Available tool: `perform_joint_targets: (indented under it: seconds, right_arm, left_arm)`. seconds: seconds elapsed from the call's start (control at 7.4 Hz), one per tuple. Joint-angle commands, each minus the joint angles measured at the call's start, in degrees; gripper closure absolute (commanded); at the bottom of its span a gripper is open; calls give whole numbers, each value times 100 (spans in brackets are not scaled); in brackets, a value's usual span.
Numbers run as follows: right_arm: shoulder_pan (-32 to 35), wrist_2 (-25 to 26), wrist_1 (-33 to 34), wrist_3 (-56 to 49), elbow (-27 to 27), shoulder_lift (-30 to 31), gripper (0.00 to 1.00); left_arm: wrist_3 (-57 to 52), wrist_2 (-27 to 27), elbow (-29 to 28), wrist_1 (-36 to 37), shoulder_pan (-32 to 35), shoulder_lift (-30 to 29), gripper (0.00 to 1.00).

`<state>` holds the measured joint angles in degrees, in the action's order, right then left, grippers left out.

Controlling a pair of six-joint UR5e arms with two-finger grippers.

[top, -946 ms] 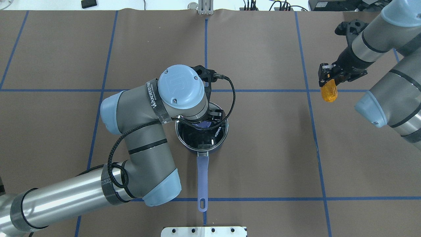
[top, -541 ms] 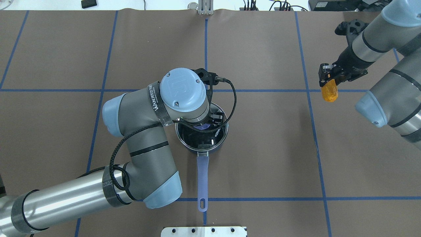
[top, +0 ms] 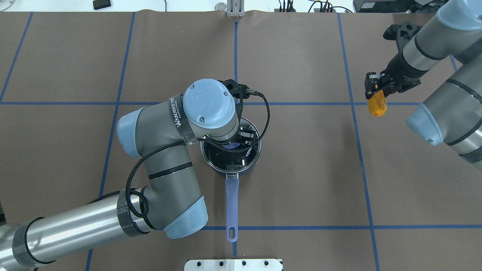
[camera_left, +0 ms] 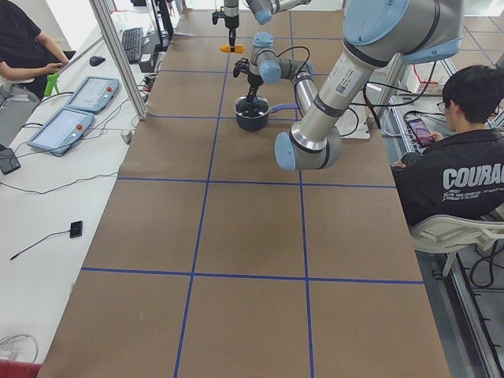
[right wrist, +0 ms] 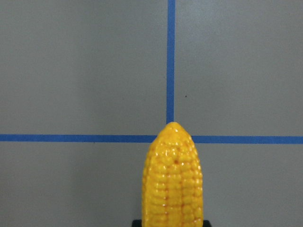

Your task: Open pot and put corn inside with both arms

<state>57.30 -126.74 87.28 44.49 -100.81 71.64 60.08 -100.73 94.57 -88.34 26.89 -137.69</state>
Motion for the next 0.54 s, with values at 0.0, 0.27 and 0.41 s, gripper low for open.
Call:
perform_joint_targets:
  seconds: [0.0, 0.27, 0.41]
  right_arm:
    - [0, 0, 0, -1, 0, -1, 58]
    - [0, 0, 0, 7, -9, -1, 58]
    - [0, 0, 0, 7, -9, -1, 58]
  left_arm:
    - [-23, -17, 8, 1, 9, -4, 30]
    - [-66, -26, 113, 36, 18, -21, 30]
    - [-102, -34, 253, 89, 26, -13, 30]
